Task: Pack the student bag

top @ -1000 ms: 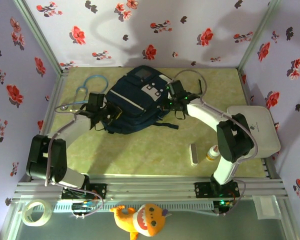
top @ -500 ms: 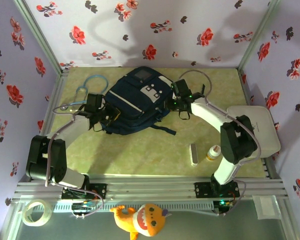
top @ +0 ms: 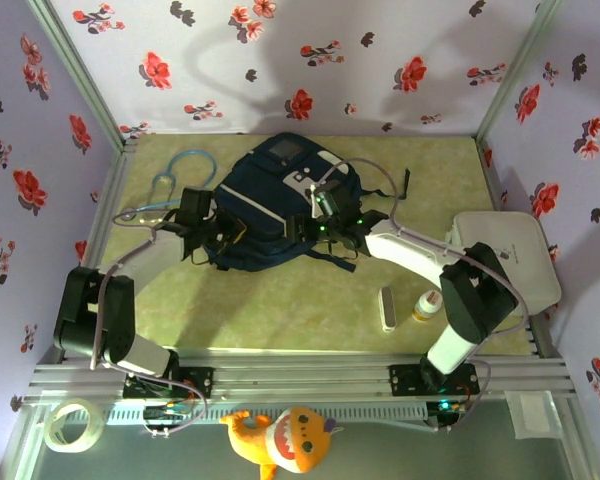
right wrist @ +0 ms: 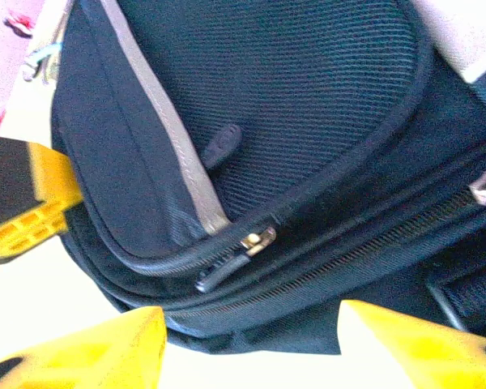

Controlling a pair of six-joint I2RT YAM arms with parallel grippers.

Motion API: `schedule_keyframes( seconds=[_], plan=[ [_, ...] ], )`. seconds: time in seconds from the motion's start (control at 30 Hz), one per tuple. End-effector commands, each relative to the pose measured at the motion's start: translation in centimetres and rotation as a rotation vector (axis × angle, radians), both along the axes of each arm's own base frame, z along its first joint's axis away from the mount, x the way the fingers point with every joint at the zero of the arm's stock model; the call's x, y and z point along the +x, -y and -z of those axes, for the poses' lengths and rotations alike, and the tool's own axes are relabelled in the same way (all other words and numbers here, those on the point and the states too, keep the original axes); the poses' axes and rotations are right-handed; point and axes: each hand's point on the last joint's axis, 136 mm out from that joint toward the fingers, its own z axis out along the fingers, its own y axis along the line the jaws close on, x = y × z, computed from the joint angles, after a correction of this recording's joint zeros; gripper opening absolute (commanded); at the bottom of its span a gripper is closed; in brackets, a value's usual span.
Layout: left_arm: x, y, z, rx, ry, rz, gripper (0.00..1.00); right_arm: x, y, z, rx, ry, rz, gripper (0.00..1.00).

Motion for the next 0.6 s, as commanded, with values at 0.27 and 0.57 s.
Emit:
schedule_keyframes(
  seconds=[0.27, 0.57],
  plan=[
    [0.3, 2.1, -1.2, -0.044, 0.029, 0.059, 0.07, 1.7, -1.9, -0.3, 0.053, 0.029, 0.020, 0.58],
    [0.4, 2.2, -1.4, -0.051, 0.030, 0.060, 0.07, 2.2, -2.0, 0.4, 0.003, 0.073, -0.022, 0.44]
  ],
)
